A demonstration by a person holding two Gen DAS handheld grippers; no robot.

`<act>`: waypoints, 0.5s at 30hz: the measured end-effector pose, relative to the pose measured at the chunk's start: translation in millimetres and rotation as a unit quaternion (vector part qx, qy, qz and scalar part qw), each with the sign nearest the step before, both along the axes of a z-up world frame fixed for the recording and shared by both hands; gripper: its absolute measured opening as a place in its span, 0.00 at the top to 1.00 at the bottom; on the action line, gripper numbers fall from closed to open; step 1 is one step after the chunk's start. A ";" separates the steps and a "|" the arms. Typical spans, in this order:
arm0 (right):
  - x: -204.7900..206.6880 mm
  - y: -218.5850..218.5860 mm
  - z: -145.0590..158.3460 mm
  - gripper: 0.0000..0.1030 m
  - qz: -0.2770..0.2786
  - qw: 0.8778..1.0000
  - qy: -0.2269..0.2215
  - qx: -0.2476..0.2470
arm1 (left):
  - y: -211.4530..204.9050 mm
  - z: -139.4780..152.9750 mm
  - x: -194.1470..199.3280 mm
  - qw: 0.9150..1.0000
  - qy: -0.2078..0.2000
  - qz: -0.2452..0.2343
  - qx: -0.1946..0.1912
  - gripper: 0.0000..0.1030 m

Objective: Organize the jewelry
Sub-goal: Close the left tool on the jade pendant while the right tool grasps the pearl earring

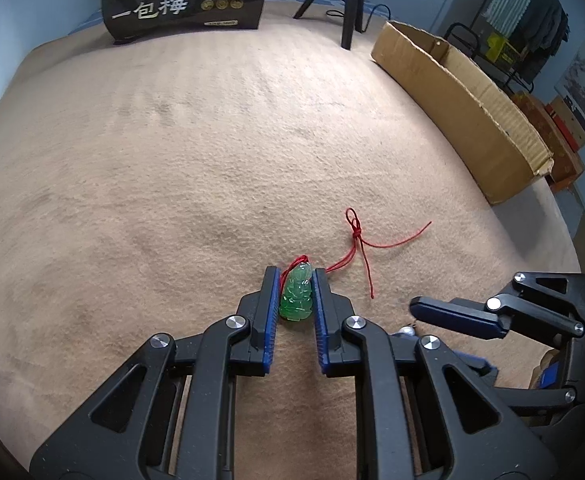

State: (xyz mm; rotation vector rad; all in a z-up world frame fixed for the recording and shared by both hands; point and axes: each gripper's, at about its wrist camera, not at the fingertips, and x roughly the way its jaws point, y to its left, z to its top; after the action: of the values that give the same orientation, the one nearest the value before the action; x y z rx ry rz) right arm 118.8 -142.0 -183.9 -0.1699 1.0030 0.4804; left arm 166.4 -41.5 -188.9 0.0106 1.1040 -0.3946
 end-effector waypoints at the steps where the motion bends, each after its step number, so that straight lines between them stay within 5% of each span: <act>1: -0.3 -1.2 2.2 0.84 -0.001 1.000 -0.002 0.001 | 1.4 1.5 0.1 1.000 0.000 0.002 -0.003 0.86; 15: -1.8 -30.5 42.4 0.84 -0.041 0.998 -0.036 0.020 | 9.5 59.2 -8.4 0.997 -0.036 0.019 -0.065 0.86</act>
State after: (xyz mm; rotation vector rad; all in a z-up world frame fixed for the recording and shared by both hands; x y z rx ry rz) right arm 117.0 -172.5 -141.6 -0.1092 0.9255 0.4170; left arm 158.0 -32.0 -129.7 -0.1097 1.0035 -0.4291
